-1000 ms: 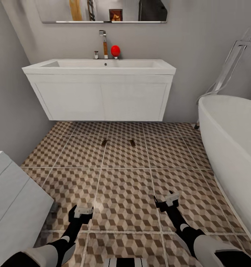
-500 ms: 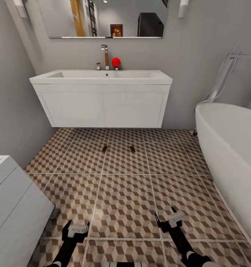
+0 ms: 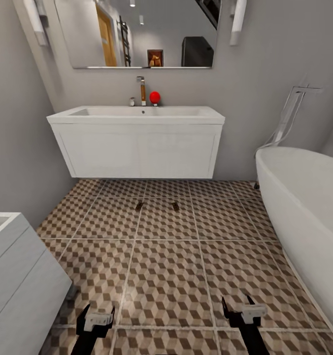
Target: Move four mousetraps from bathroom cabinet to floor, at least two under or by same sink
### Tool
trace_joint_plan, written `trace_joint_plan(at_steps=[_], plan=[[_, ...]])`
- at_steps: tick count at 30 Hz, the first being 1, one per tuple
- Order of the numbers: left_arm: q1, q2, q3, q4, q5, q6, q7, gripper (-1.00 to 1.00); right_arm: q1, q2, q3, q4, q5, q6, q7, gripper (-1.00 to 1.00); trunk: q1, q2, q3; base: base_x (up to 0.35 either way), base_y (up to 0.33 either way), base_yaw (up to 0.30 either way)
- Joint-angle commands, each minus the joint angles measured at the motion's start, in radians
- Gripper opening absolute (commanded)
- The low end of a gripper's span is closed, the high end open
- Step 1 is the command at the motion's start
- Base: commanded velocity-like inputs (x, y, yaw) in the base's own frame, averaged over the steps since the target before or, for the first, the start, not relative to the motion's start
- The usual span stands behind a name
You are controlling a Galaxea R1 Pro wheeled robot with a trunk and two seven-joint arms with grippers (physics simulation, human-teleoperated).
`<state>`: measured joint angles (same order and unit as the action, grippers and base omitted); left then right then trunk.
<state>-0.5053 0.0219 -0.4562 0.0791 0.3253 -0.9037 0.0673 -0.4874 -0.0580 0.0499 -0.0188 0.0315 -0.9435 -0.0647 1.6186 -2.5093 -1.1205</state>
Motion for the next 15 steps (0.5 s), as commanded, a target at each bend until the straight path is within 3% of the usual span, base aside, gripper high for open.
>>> trace_joint_plan(at_steps=[1, 15], plan=[[0.000, -0.001, -0.009, 0.003, 0.000, -0.004, 0.007, 1.00, 0.003, -0.001, 0.006, 0.001, -0.001, -0.002, -0.006, 1.00, -0.001, 0.000, 0.003, 0.000, 0.000, 0.000], [0.003, 0.000, -0.009, 0.002, 0.000, -0.003, 0.008, 1.00, 0.016, 0.006, 0.007, 0.000, -0.019, 0.002, -0.011, 1.00, -0.007, 0.003, 0.057, 0.000, 0.000, 0.000]])
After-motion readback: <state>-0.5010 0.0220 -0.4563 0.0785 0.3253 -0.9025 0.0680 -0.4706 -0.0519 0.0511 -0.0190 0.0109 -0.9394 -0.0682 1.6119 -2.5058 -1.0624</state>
